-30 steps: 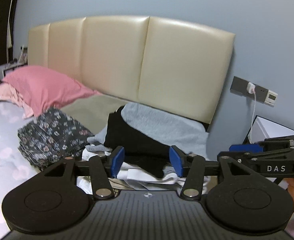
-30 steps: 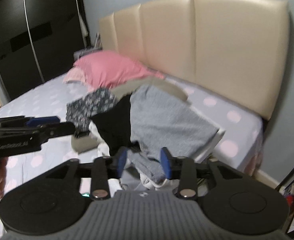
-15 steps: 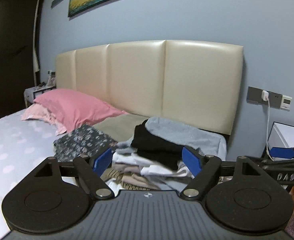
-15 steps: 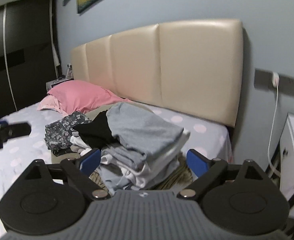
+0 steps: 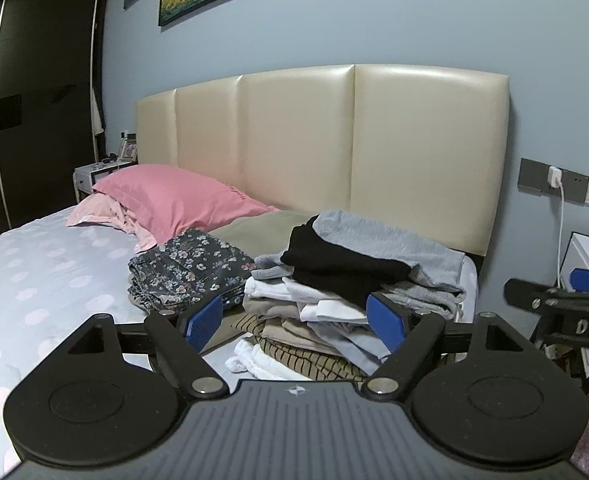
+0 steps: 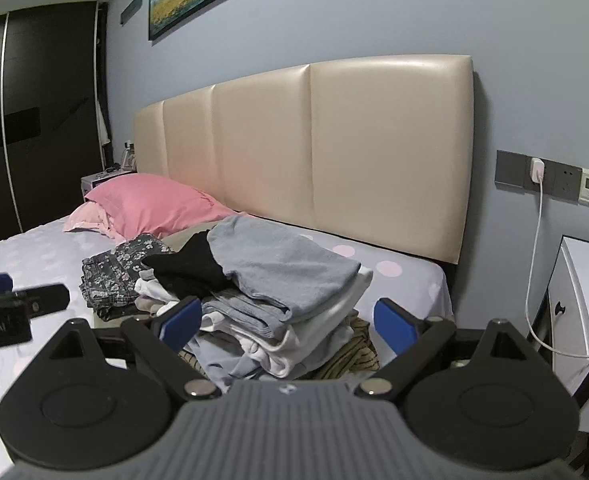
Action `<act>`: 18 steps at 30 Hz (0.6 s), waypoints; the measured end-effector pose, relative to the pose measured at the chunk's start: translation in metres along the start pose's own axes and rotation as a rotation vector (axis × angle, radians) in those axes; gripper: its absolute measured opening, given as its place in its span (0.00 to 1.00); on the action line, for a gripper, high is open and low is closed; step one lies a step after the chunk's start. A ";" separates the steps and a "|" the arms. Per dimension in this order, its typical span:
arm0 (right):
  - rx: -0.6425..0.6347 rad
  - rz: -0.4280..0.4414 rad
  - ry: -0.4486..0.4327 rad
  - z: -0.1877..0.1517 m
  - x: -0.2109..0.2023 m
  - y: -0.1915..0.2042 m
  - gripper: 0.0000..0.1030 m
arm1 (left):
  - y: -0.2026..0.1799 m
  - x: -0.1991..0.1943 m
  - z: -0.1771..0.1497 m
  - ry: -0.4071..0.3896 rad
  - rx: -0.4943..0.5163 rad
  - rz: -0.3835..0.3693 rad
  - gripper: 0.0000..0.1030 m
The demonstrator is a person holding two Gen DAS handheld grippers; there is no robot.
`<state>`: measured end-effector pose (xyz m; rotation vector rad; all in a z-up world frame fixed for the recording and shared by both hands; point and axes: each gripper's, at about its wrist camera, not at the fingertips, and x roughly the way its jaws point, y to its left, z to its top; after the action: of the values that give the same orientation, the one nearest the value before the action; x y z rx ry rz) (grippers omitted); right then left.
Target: Fold clothes
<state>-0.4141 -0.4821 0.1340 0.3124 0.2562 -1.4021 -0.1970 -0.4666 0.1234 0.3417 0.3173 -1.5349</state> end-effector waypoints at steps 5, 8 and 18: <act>0.006 -0.008 0.013 0.001 0.001 0.001 0.91 | -0.011 0.011 -0.006 0.052 0.008 -0.001 0.77; -0.017 -0.011 0.045 0.000 0.006 0.004 0.91 | -0.017 0.016 -0.007 0.085 0.011 -0.013 0.77; -0.018 -0.038 0.084 -0.001 0.012 0.004 0.91 | -0.024 0.024 -0.010 0.145 0.023 -0.016 0.77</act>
<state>-0.4084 -0.4924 0.1289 0.3535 0.3445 -1.4251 -0.2210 -0.4840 0.1038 0.4703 0.4171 -1.5337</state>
